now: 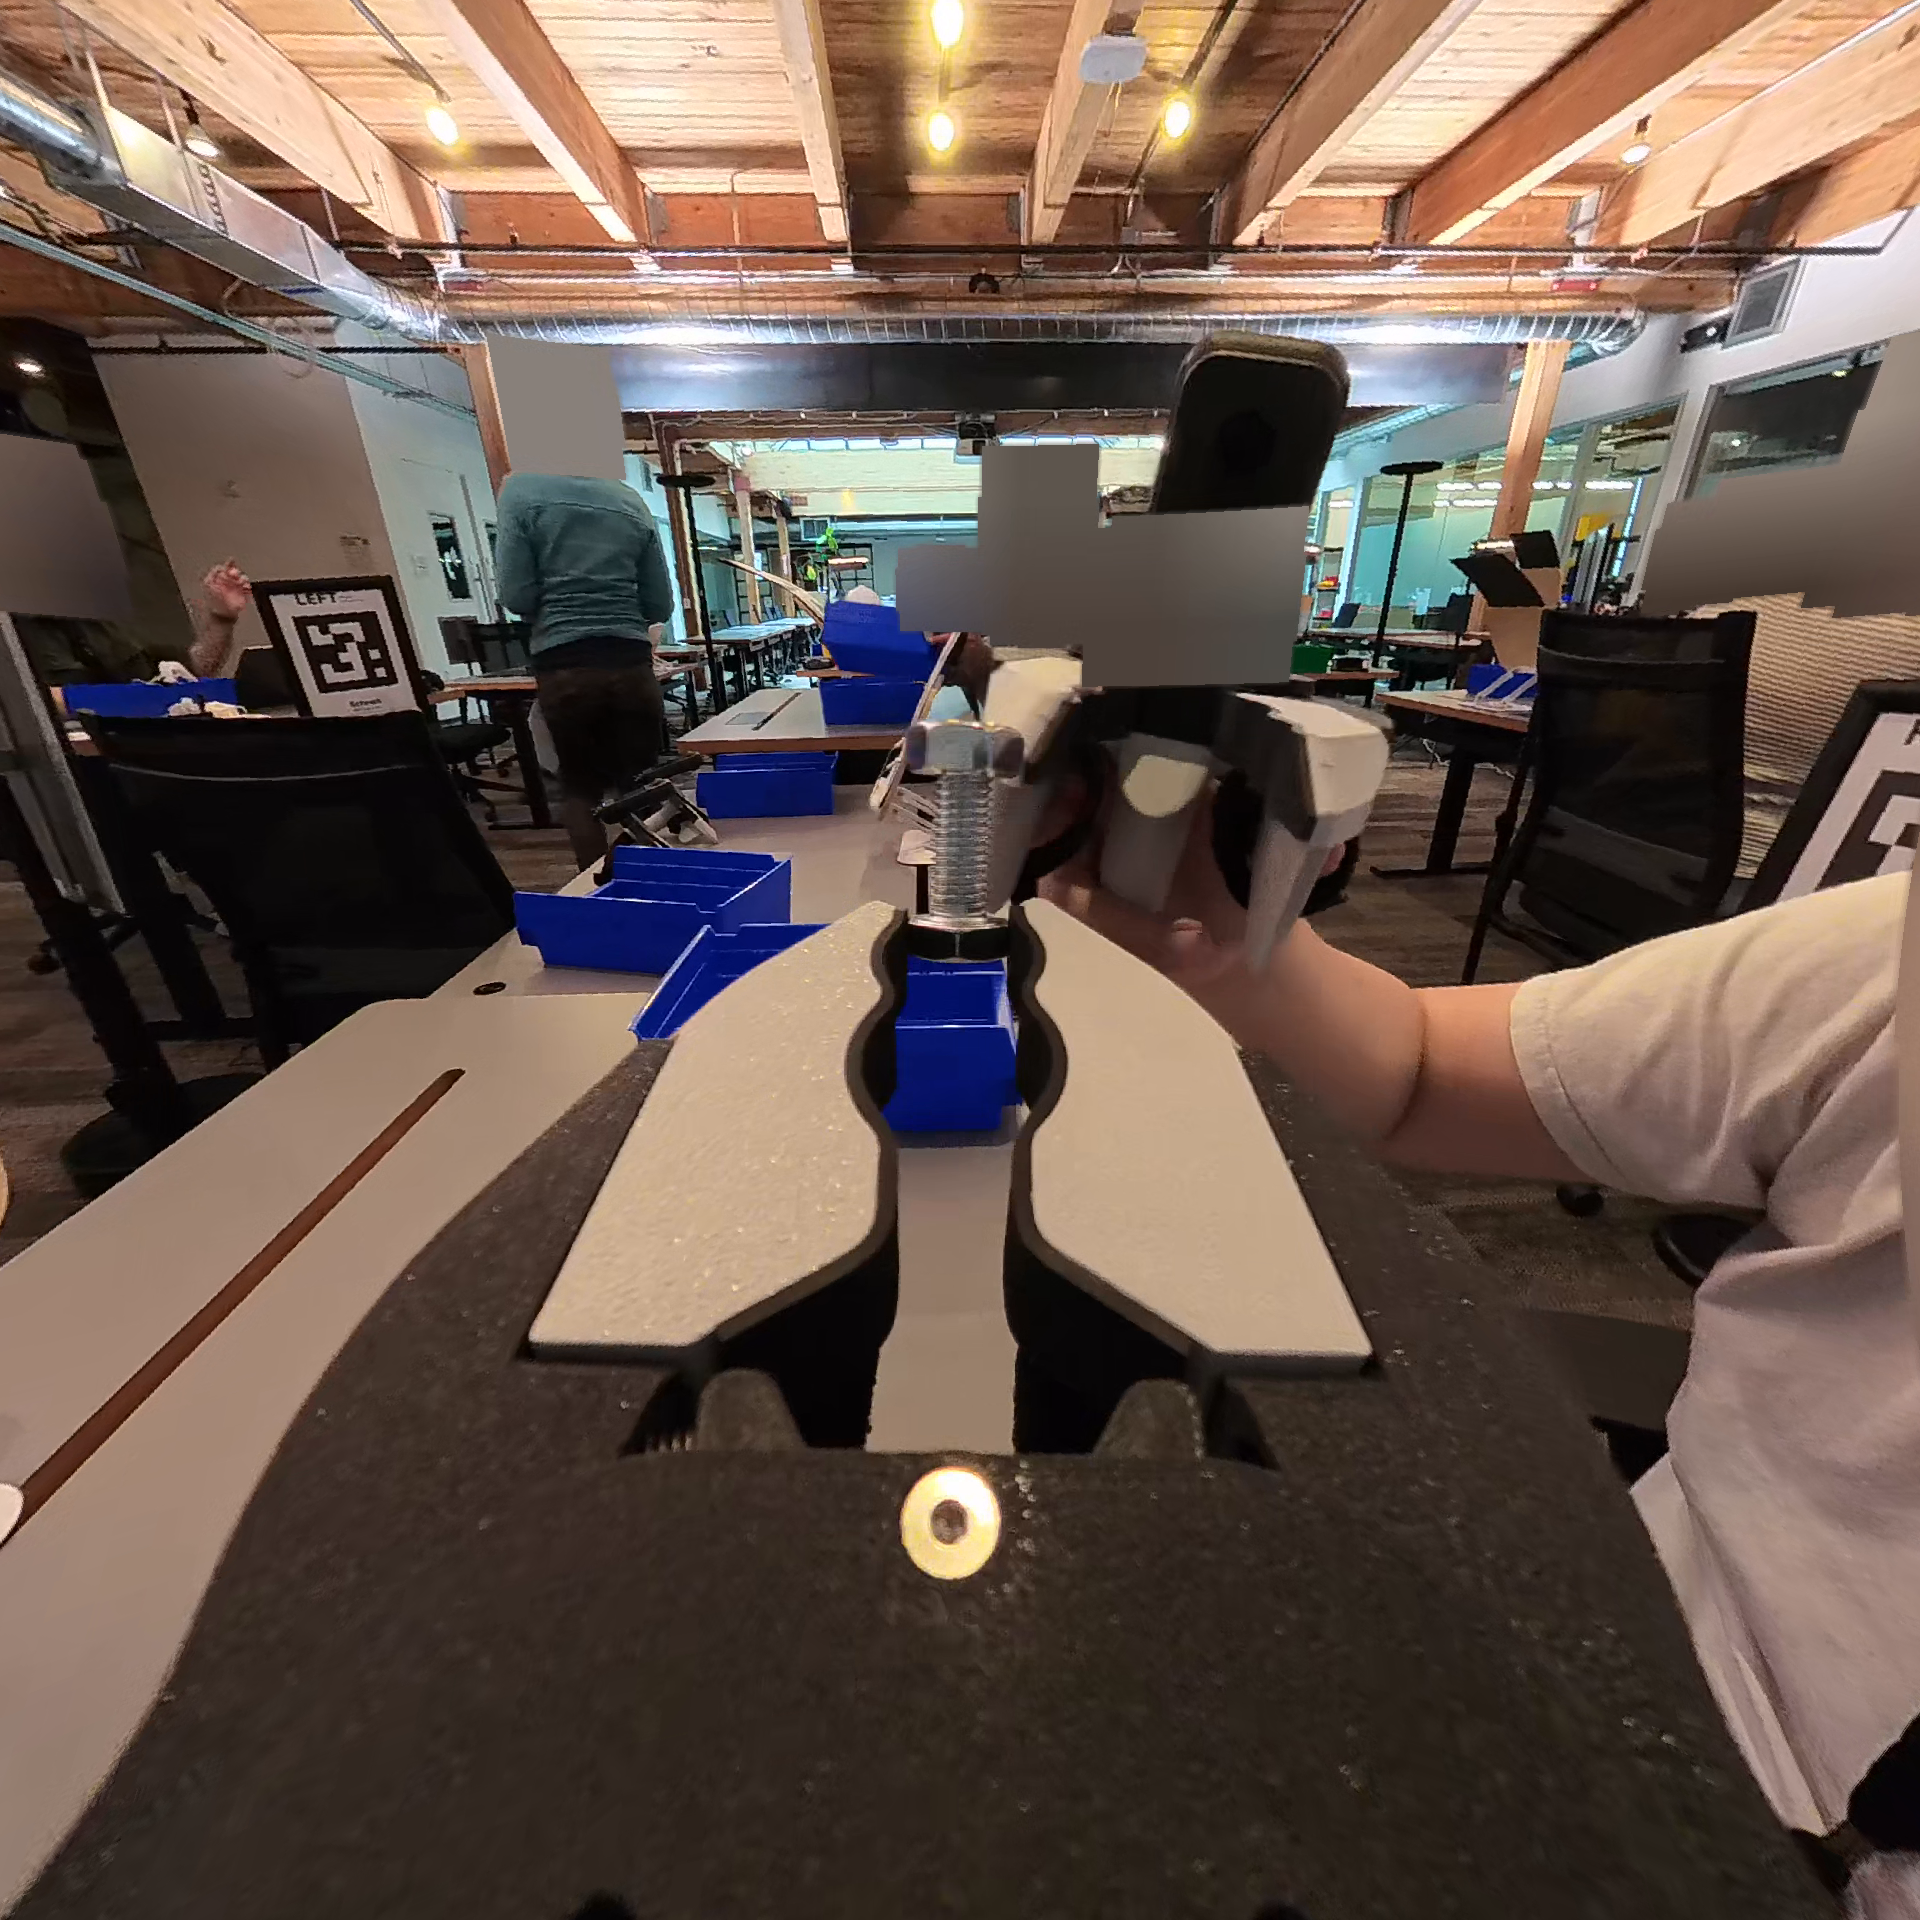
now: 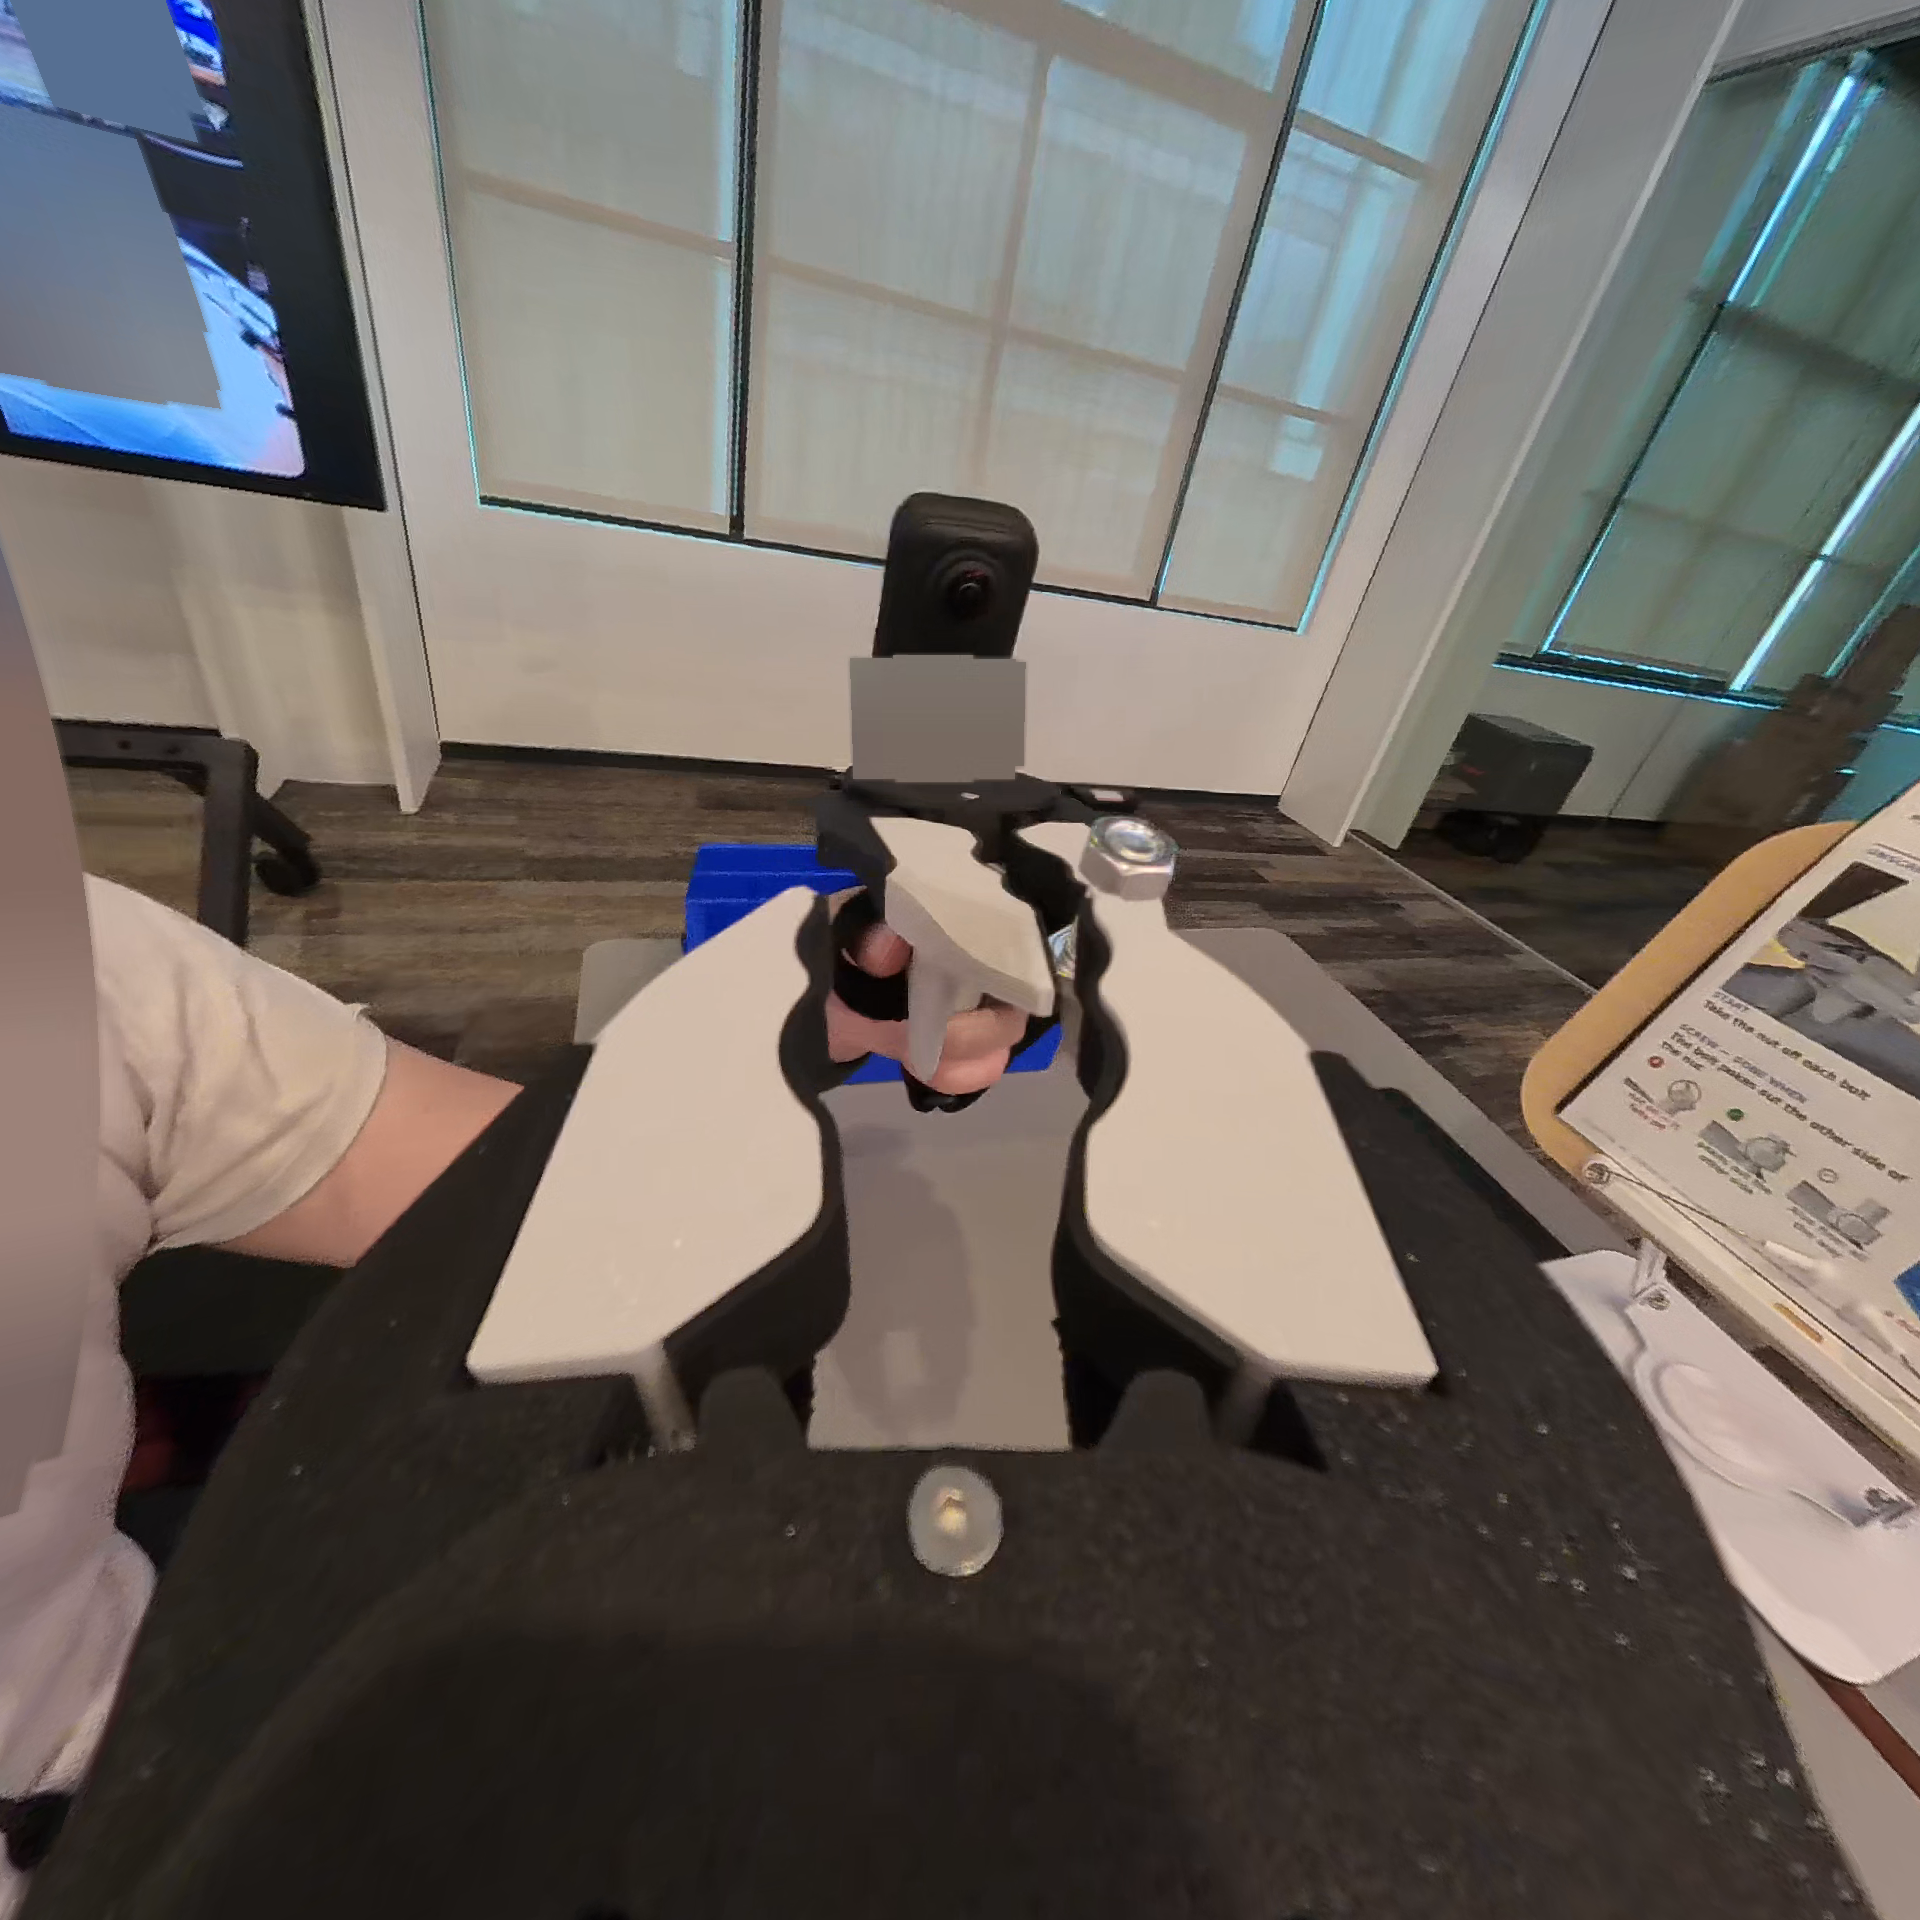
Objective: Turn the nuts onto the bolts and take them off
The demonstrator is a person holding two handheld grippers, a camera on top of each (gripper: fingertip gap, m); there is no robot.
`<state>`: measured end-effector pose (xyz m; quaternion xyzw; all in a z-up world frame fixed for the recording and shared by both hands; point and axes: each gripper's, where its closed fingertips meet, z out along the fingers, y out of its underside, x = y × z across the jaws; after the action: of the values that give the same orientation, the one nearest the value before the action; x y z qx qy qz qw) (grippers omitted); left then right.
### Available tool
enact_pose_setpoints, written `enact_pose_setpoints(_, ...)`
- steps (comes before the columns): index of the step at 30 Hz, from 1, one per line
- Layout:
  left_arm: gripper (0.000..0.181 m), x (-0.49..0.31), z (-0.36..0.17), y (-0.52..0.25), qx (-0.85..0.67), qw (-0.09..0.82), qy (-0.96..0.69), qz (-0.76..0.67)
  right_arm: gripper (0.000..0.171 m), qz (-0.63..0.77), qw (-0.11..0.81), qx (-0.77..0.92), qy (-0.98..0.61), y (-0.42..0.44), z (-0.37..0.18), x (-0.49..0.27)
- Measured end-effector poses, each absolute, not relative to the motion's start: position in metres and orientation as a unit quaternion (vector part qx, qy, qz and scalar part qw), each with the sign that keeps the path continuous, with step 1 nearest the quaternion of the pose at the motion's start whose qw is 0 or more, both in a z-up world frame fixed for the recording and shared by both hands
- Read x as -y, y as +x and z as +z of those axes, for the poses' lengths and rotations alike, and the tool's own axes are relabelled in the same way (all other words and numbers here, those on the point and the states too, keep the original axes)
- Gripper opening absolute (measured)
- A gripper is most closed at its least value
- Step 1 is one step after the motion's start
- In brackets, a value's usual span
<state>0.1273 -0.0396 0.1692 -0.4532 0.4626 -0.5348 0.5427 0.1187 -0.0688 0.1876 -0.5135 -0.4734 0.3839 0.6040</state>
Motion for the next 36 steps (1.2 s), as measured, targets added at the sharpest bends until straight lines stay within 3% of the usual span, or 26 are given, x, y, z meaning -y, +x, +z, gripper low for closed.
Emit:
enact_pose_setpoints(9,0.018,0.038,0.168,0.129,-0.462,0.546,-0.457,-0.529,0.057,0.390,0.606,0.454,-0.524,0.114,0.193,0.057)
enact_pose_setpoints(12,0.018,0.034,0.171,0.124,-0.449,0.549,-0.457,-0.537,0.045,0.393,0.593,0.473,-0.520,0.116,0.186,0.070)
enact_pose_setpoints(21,0.018,0.039,0.168,0.129,-0.462,0.544,-0.454,-0.533,0.059,0.375,0.607,0.459,-0.529,0.111,0.188,0.056)
enact_pose_setpoints(24,0.018,0.034,0.170,0.125,-0.454,0.549,-0.459,-0.532,0.047,0.371,0.607,0.470,-0.522,0.115,0.186,0.066)
enact_pose_setpoints(34,0.018,0.035,0.168,0.128,-0.455,0.545,-0.460,-0.533,0.061,0.386,0.602,0.450,-0.535,0.113,0.191,0.058)
enact_pose_setpoints(36,0.018,0.033,0.170,0.125,-0.447,0.547,-0.460,-0.538,0.047,0.382,0.598,0.467,-0.528,0.116,0.187,0.067)
